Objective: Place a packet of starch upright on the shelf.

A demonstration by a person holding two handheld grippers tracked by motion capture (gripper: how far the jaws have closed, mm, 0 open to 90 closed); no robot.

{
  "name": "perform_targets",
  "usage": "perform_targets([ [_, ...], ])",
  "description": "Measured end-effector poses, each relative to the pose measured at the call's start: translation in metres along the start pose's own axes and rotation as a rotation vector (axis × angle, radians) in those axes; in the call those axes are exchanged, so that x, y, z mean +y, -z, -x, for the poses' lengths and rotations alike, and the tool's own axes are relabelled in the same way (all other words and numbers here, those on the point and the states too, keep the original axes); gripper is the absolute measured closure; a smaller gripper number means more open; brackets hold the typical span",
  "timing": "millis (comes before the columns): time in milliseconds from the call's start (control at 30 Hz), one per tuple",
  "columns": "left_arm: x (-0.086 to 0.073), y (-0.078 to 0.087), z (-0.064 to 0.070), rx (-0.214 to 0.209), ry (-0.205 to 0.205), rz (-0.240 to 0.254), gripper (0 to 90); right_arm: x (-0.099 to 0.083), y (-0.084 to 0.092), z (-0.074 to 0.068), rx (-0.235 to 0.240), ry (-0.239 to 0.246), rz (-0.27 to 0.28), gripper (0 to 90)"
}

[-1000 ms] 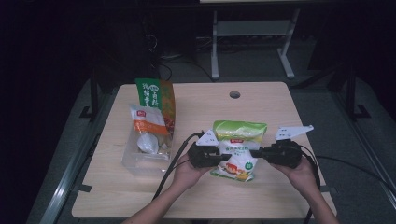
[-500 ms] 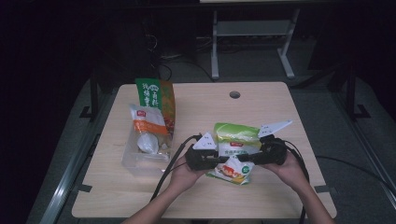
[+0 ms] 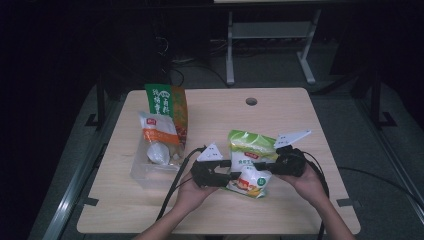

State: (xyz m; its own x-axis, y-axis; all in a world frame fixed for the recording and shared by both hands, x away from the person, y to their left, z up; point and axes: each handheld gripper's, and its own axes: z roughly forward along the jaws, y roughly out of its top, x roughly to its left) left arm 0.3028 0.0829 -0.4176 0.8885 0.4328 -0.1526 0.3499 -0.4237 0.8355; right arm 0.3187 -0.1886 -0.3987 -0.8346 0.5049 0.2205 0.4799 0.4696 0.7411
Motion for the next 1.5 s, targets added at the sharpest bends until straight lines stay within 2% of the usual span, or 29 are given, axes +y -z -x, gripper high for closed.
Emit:
perform_targets([
  [267,-0.008,0.006,0.0,0.017,0.004,-0.008,41.9,0.002,0.0,-0.002,-0.008,0.006,0.008,82.8],
  [433,-0.015,0.009,0.002,0.036,-0.024,-0.03,38.4,0.006,0.003,-0.002,-0.023,0.005,0.022,83.7],
  [633,-0.026,0.018,0.007,0.048,-0.05,-0.032,36.7,0.017,0.006,-0.003,-0.048,0.023,0.032,84.3],
  [767,-0.032,0.021,0.009,0.046,-0.052,-0.034,35.5,0.021,0.006,-0.004,-0.059,0.031,0.028,84.4],
  [1000,-0.043,0.033,0.014,0.049,-0.021,-0.033,33.6,0.034,0.004,-0.009,-0.066,0.043,0.015,85.0],
  [1133,-0.047,0.041,0.018,0.053,-0.028,-0.032,32.8,0.041,0.004,-0.013,-0.078,0.059,0.008,85.5],
  [1367,-0.054,0.05,0.026,0.058,-0.028,-0.03,30.9,0.051,0.004,-0.016,-0.065,0.067,0.018,85.6],
  [1500,-0.06,0.054,0.028,0.058,-0.042,-0.041,30.3,0.06,0.003,-0.02,-0.057,0.075,0.013,85.8],
])
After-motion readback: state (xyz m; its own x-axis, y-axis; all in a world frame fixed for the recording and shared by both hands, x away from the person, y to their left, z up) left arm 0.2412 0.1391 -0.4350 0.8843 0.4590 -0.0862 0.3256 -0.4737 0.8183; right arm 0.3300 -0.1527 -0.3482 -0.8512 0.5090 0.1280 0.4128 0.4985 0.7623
